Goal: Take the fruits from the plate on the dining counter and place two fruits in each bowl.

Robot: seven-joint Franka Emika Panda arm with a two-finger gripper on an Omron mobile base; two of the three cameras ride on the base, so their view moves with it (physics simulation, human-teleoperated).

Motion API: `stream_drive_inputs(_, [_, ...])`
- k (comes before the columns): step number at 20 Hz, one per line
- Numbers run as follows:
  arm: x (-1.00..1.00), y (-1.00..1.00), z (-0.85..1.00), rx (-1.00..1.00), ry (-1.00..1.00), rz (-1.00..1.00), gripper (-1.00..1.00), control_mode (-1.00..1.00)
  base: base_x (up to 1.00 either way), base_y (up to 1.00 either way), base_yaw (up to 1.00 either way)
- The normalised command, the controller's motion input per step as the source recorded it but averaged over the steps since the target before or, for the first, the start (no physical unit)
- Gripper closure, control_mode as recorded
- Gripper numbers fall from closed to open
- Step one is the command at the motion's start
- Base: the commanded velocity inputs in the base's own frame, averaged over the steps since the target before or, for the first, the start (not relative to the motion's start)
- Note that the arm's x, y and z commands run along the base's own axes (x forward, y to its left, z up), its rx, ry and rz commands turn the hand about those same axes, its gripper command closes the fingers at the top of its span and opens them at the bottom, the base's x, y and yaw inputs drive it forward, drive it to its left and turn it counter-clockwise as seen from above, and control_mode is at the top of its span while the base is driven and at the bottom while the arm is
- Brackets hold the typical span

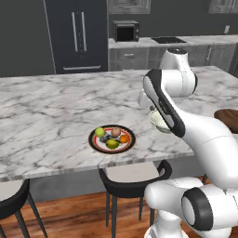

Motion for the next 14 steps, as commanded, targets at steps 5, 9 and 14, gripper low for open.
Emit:
stream_drive_inputs(5, [-0.02,0.64,-0.27,-0.08,-0.07,0.01,-1.00,-1.00,0.00,0.00,0.00])
stream_drive_inputs(9, [0.27,0.90,-0.33,-0.11,0.09,0.05,-1.00,-1.00,0.00,0.00,0.00])
stream_drive_inputs(14, [0.37,0.20,-0.46,0.03,0.02,-0.07,-1.00,-1.00,0.00,0.00,0.00])
